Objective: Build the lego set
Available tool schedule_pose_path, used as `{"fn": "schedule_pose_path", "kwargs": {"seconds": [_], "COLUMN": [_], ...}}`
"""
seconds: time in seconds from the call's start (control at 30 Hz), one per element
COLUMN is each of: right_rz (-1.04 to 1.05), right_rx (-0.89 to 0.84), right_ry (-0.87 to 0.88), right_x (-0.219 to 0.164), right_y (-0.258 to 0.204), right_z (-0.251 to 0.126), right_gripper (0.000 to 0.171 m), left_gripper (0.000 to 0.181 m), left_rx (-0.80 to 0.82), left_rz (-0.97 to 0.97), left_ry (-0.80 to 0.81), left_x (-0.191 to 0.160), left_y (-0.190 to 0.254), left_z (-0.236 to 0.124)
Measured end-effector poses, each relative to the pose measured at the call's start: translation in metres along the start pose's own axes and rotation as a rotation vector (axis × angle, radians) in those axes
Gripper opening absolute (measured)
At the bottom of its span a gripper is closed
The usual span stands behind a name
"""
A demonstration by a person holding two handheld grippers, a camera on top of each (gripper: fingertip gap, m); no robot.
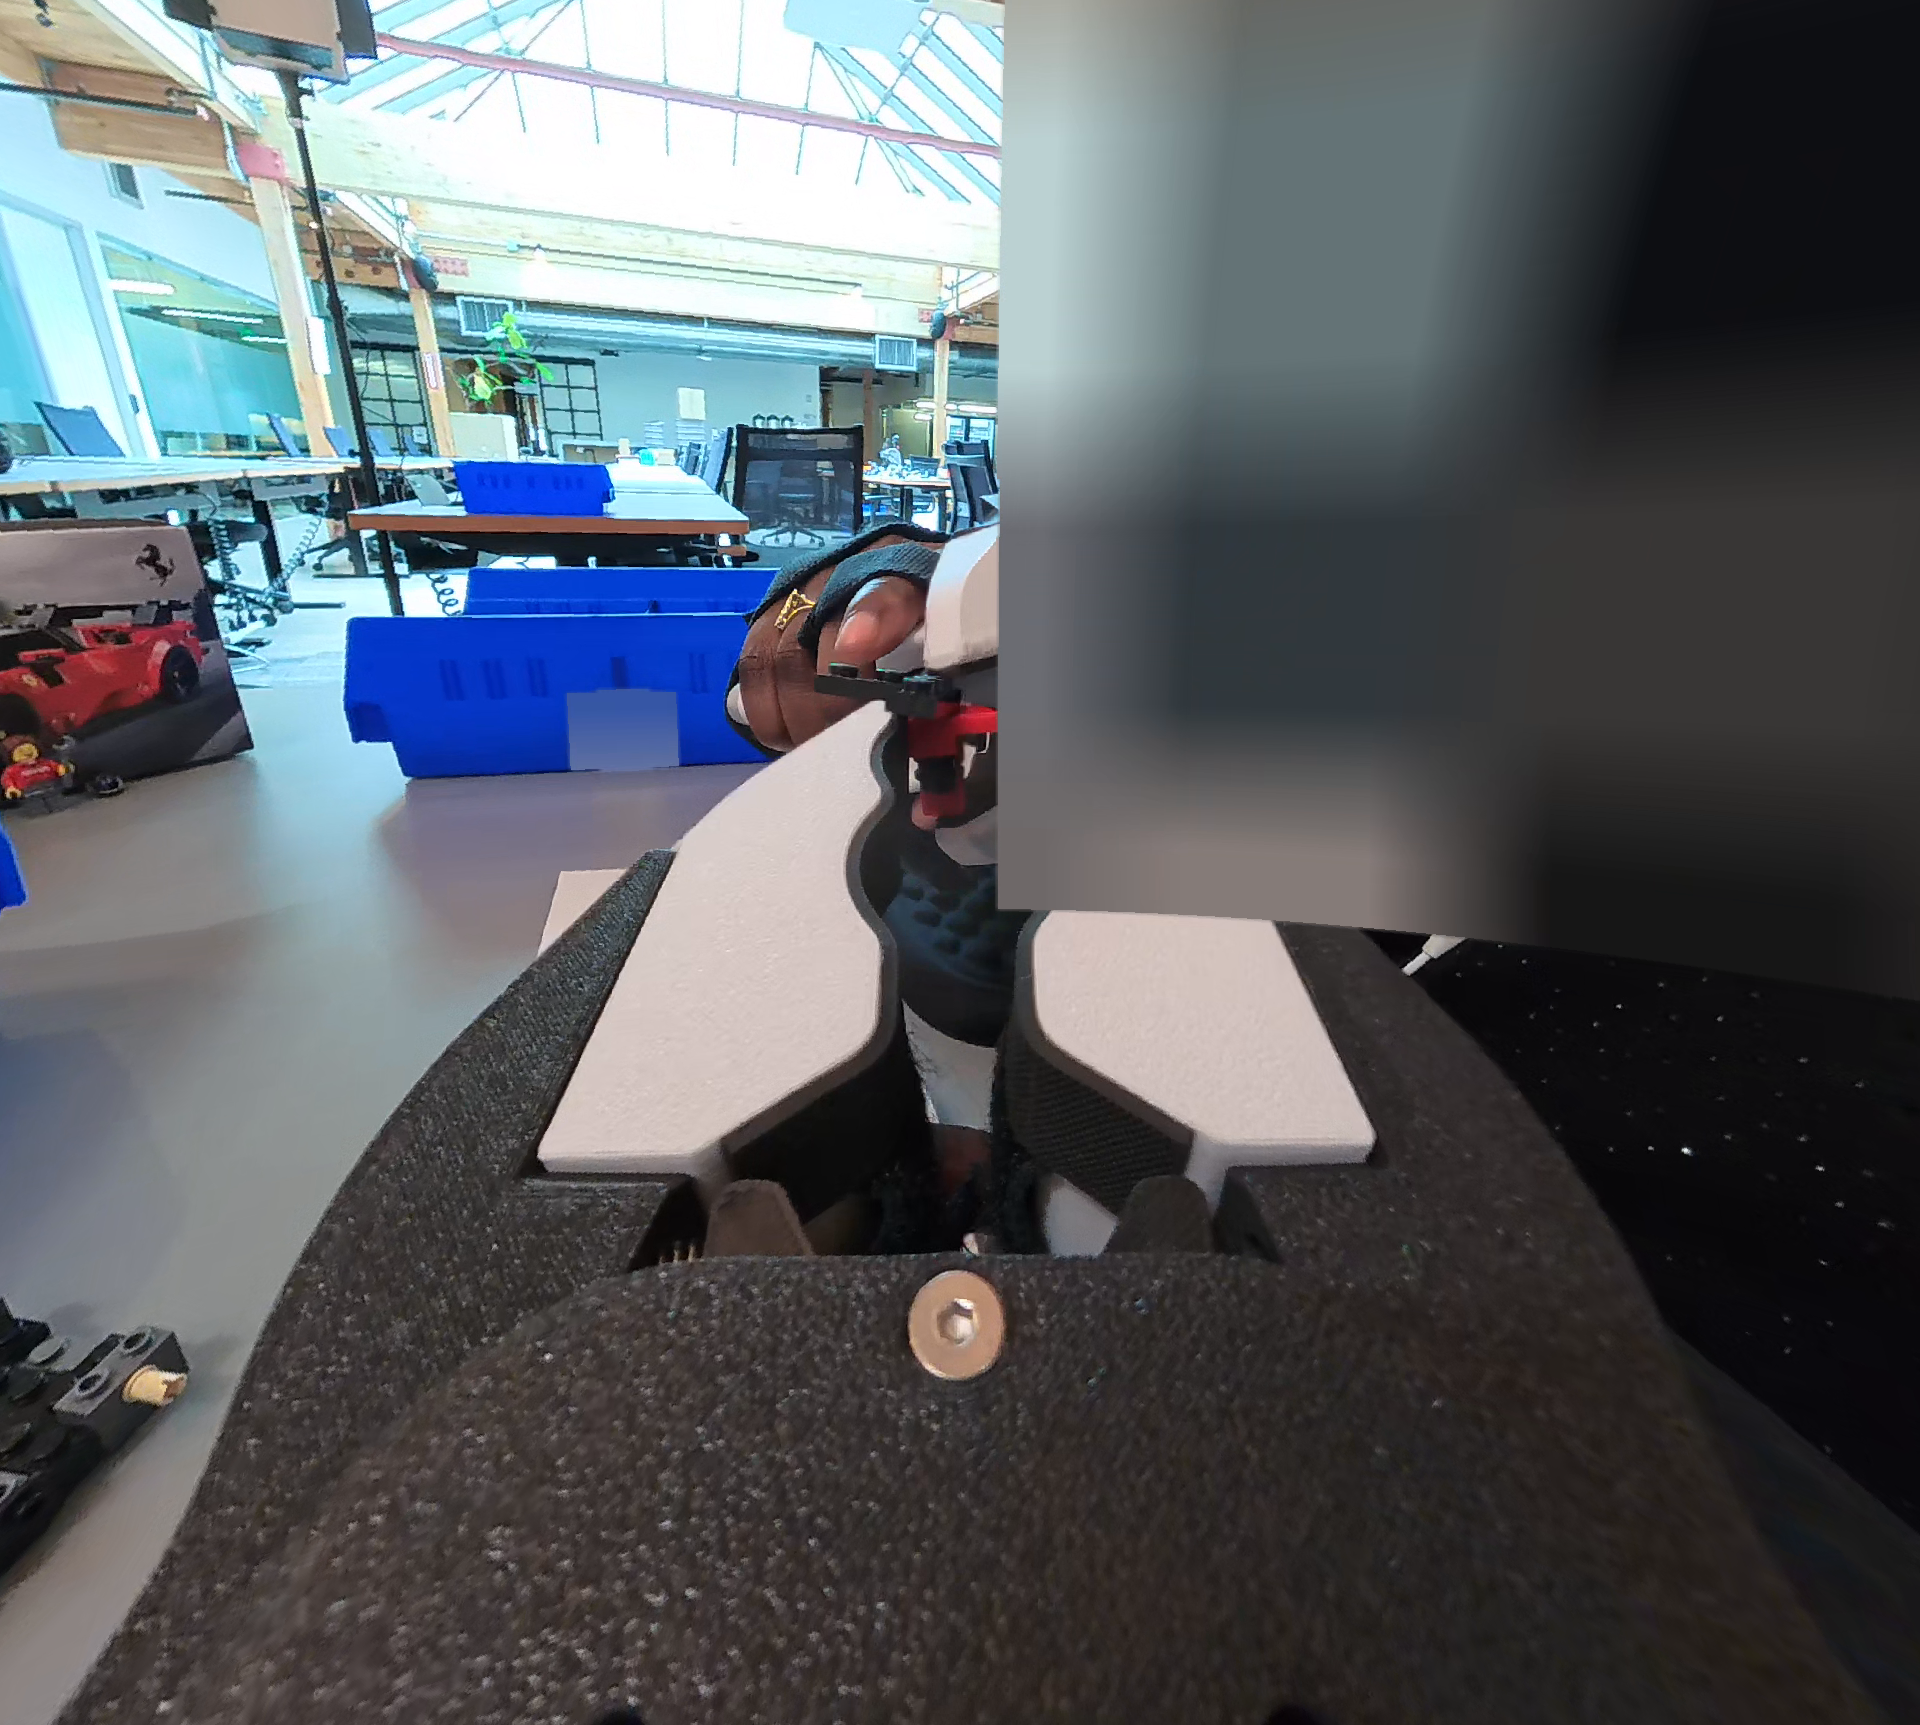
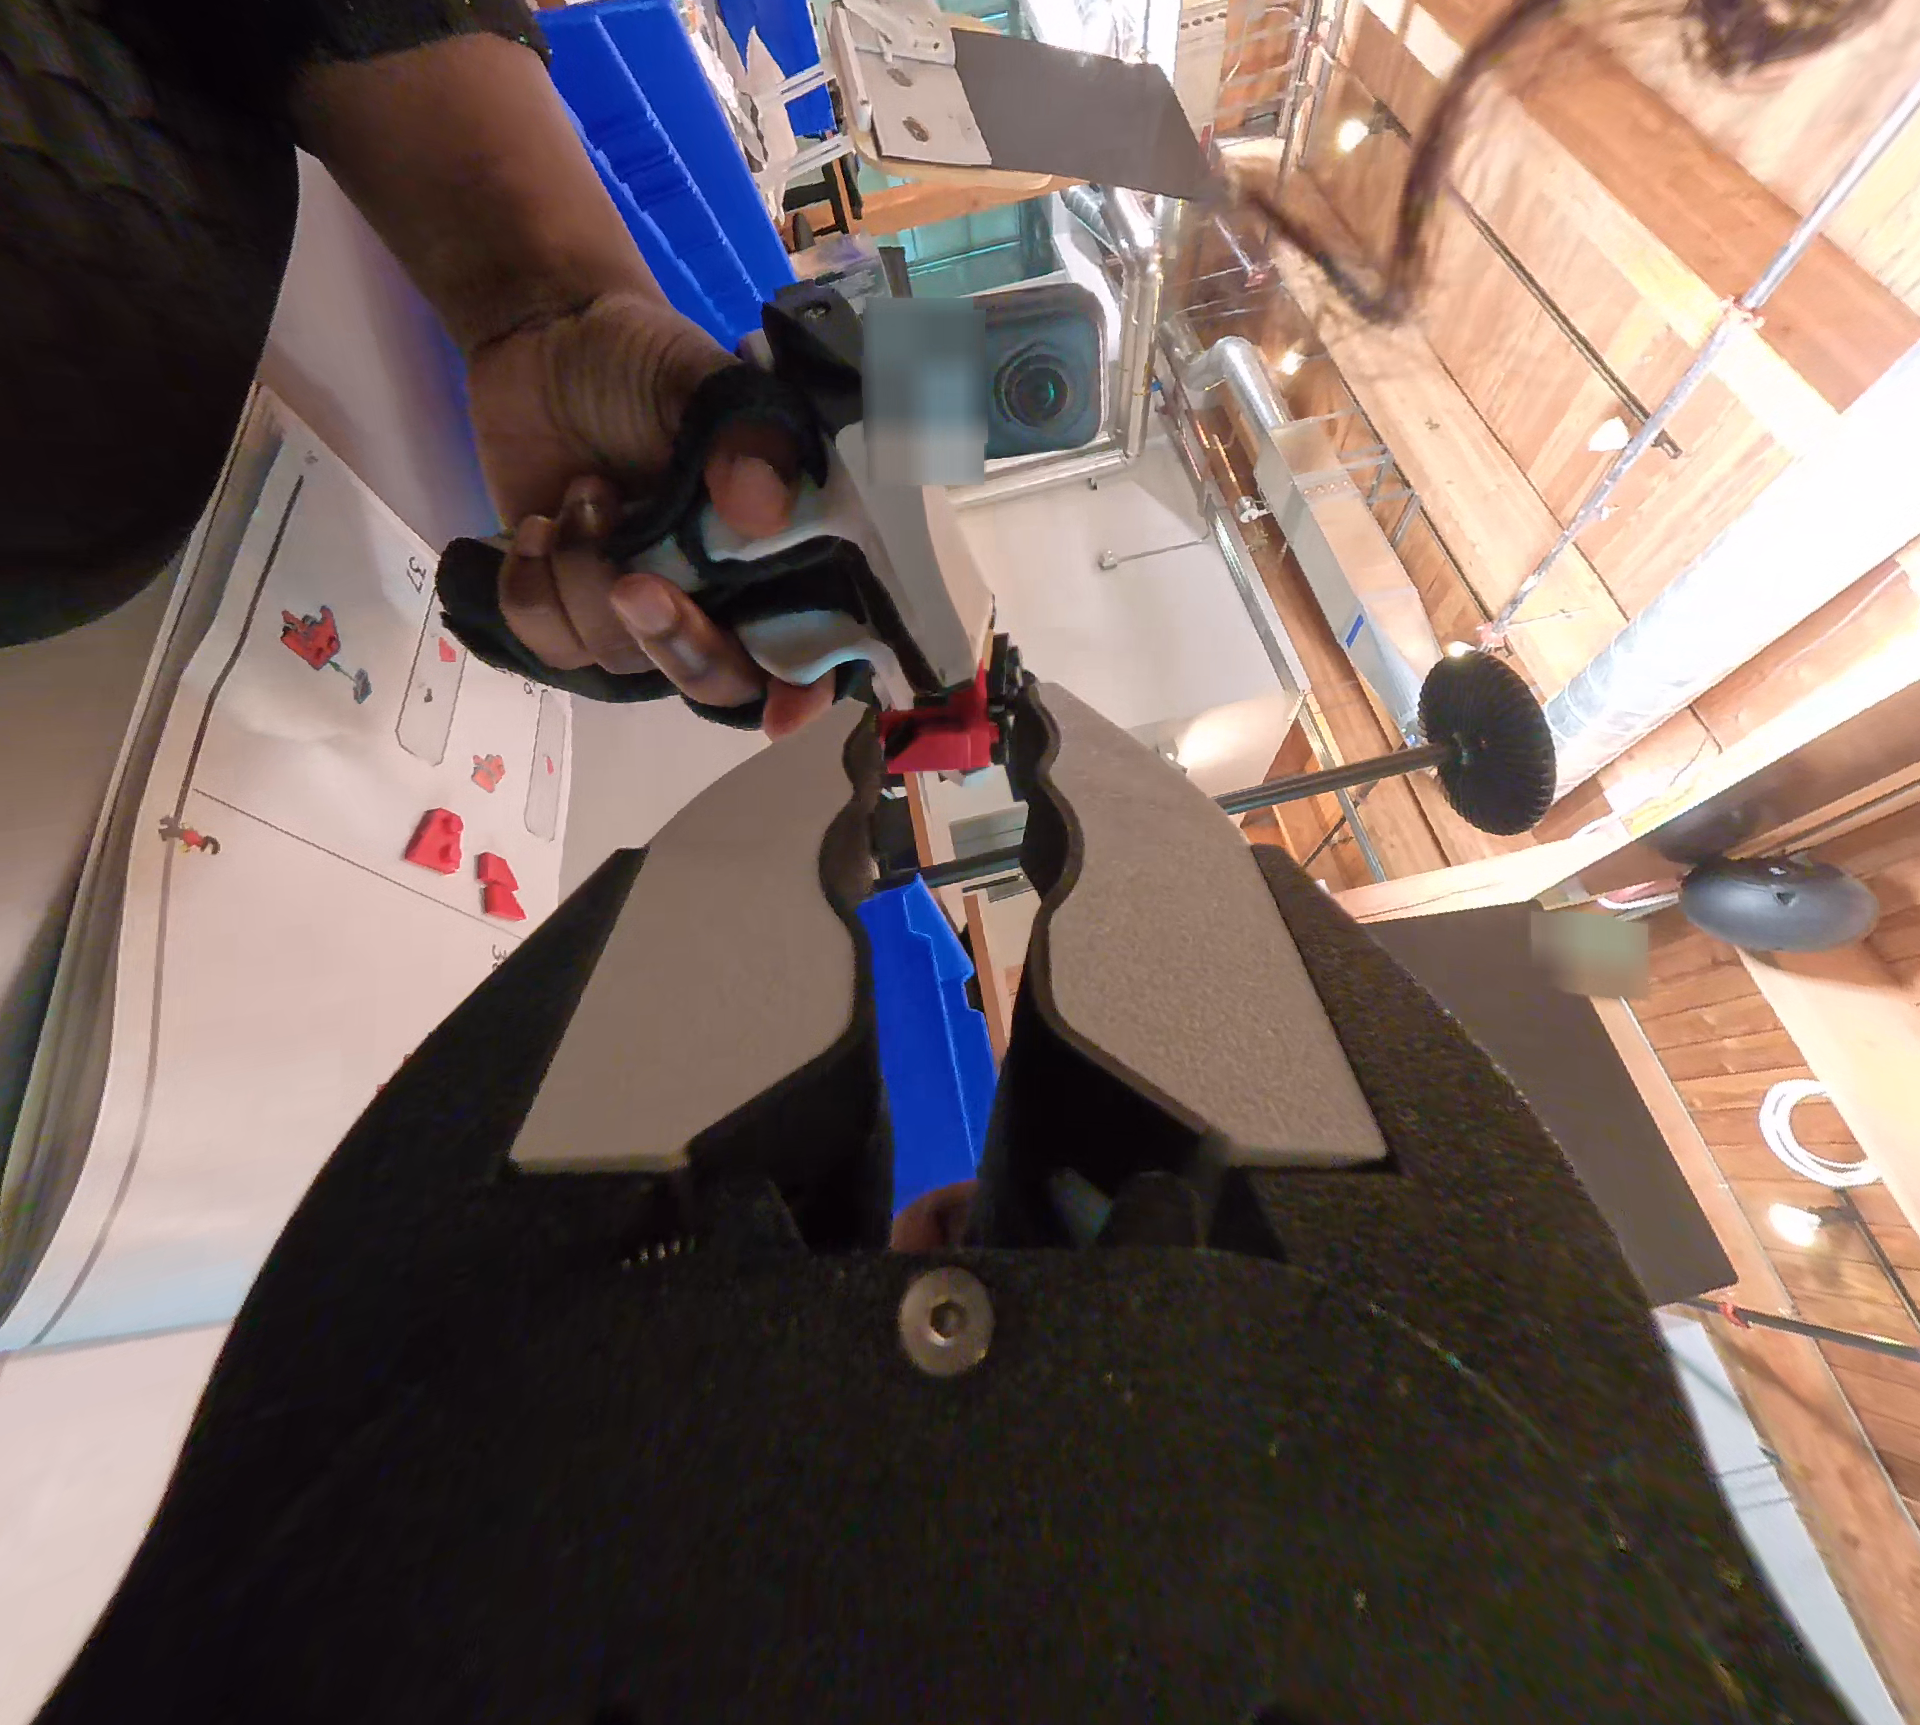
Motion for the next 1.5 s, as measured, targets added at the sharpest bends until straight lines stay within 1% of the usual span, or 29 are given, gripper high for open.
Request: {"fn": "schedule_pose_path", "kwargs": {"seconds": [0.13,0.23,0.47,0.57,0.7,0.77,0.83,0.97,1.17,1.33,1.43,1.5], "right_rz": [-0.001,0.001,0.008,0.005,0.01,0.011,0.02,0.016,0.042,0.126,0.229,0.309], "right_rx": [-0.005,0.013,0.011,-0.004,0.031,0.045,0.048,0.041,0.014,-0.082,-0.131,-0.146], "right_ry": [0.001,0.007,0.019,0.017,0.007,0.002,0.006,0.002,-0.001,-0.031,-0.066,-0.086], "right_x": [0.001,0.001,0.002,0.001,-0.001,-0.002,-0.001,-0.001,-0.003,-0.009,-0.018,-0.023], "right_y": [0.001,-0.001,-0.004,-0.003,-0.005,-0.007,-0.007,-0.007,-0.003,0.009,0.017,0.018], "right_z": [-0.001,-0.001,-0.001,-0.001,0.001,0.001,0.001,0.0,-0.001,-0.003,-0.002,0.001], "right_gripper": [0.023,0.023,0.024,0.03,0.034,0.027,0.026,0.027,0.027,0.026,0.026,0.026], "left_gripper": [0.018,0.015,0.015,0.015,0.015,0.015,0.015,0.015,0.024,0.029,0.029,0.029], "left_rx": [-0.003,0.004,-0.011,-0.01,-0.018,-0.023,-0.027,-0.027,0.005,0.041,0.056,0.079], "left_rz": [0.007,0.021,-0.016,-0.016,-0.012,-0.013,-0.009,-0.008,-0.017,-0.071,-0.117,-0.145], "left_ry": [-0.001,-0.031,-0.053,-0.065,-0.098,-0.092,-0.098,-0.096,-0.067,-0.089,-0.077,-0.04], "left_x": [0.001,-0.003,-0.004,-0.006,-0.01,-0.009,-0.009,-0.009,-0.005,-0.008,-0.008,-0.005], "left_y": [0.001,0.001,0.001,0.001,0.002,0.003,0.004,0.004,0.0,-0.007,-0.01,-0.012], "left_z": [0.001,0.002,0.002,0.002,0.004,0.005,0.004,0.005,0.002,0.002,0.003,0.005]}}
Point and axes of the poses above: each gripper's, where its closed fingertips meet, z out along the fingers, x out of its top, y = z × x across the jaws, the point moved 4 cm from there along -z, back along the fingers, and after that the axes turned 6 degrees about x, right-handed, at the moved point
